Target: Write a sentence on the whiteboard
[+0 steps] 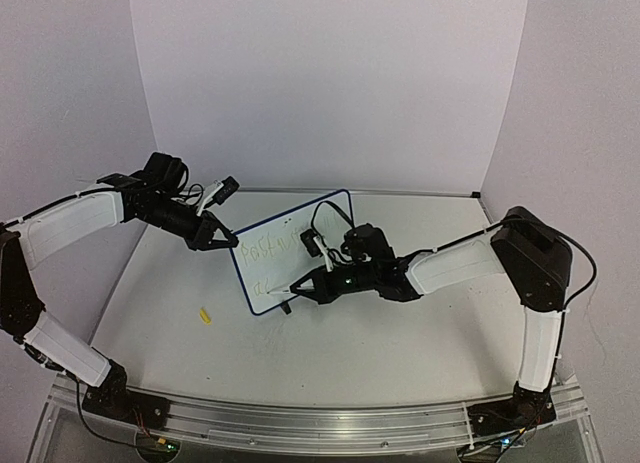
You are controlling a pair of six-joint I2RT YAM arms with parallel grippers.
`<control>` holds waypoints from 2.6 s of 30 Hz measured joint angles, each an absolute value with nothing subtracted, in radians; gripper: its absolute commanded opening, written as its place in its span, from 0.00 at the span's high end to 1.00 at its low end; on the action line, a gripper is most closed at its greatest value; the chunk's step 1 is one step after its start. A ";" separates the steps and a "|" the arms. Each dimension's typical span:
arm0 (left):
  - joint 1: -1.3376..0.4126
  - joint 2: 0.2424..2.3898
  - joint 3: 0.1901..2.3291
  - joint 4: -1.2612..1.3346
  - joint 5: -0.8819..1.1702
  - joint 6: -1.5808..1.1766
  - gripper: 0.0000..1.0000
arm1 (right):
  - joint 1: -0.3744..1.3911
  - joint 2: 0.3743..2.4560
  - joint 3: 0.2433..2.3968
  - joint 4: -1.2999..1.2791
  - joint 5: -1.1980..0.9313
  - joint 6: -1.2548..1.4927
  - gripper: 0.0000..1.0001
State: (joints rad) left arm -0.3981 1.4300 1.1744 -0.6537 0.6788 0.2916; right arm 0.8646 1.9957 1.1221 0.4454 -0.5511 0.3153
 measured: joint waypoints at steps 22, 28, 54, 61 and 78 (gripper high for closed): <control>-0.398 1.430 1.174 -0.654 0.679 0.292 1.00 | 0.871 1.954 1.078 0.429 -0.458 0.316 1.00; -0.398 1.430 1.174 -0.654 0.679 0.292 1.00 | 0.871 1.953 1.077 0.429 -0.464 0.315 1.00; -0.398 1.430 1.174 -0.654 0.682 0.292 1.00 | 0.821 1.818 1.008 0.494 -0.539 0.307 1.00; -0.398 1.432 1.174 -0.654 0.685 0.292 1.00 | 0.822 1.872 1.048 0.492 -0.561 0.296 1.00; -0.398 1.435 1.176 -0.654 0.687 0.292 1.00 | 0.843 1.945 1.113 0.434 -0.565 0.266 1.00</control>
State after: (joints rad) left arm -0.3981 1.4349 1.1763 -0.6544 0.6873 0.2920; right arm 0.8428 1.9449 1.1130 0.4341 -0.5648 0.2657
